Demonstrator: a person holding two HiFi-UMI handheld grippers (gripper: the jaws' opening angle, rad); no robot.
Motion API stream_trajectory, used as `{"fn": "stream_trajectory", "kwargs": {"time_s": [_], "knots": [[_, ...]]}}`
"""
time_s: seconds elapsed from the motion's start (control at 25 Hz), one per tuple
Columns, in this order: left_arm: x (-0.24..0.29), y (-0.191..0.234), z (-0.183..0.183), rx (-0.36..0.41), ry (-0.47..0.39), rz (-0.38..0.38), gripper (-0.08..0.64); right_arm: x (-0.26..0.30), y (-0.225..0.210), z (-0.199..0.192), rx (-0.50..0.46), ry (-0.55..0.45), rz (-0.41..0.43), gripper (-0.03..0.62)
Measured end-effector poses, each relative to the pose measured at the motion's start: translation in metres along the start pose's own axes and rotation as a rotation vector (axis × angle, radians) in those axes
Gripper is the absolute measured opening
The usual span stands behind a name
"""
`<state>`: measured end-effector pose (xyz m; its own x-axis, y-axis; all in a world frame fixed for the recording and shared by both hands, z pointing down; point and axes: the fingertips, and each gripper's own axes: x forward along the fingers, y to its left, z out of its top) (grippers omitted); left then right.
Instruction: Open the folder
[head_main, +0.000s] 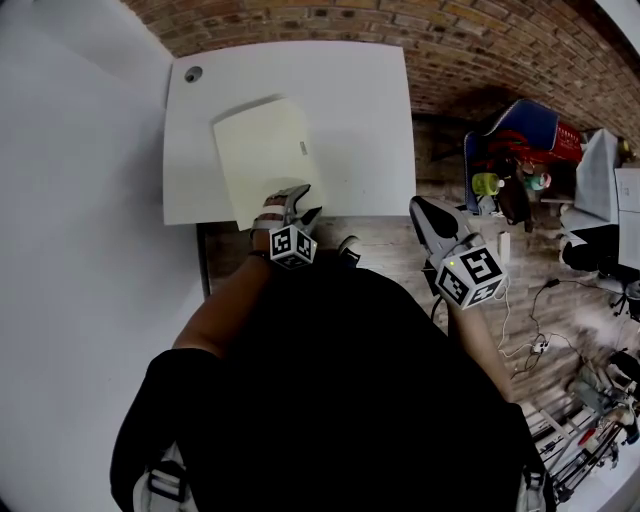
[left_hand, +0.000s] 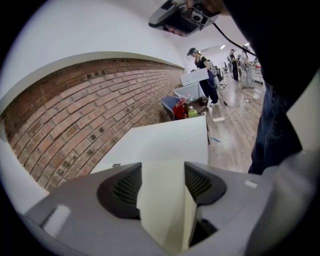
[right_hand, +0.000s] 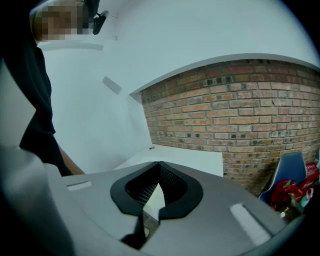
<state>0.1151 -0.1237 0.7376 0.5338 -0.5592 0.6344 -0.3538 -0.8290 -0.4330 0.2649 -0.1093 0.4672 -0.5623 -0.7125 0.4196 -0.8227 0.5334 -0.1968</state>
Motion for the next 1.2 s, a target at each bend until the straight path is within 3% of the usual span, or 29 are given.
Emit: {"fn": "stream_trajectory", "kwargs": {"time_s": [0.88,1.2], "knots": [[-0.015,-0.010,0.009,-0.111,-0.057,-0.047,0.074,0.003,0.012,-0.005,-0.016,0.000,0.043,0.002],[-0.019,-0.007,0.009,-0.168,-0.065,-0.052,0.042,0.004,0.015,-0.005,-0.024,0.001,0.064,0.002]]}}
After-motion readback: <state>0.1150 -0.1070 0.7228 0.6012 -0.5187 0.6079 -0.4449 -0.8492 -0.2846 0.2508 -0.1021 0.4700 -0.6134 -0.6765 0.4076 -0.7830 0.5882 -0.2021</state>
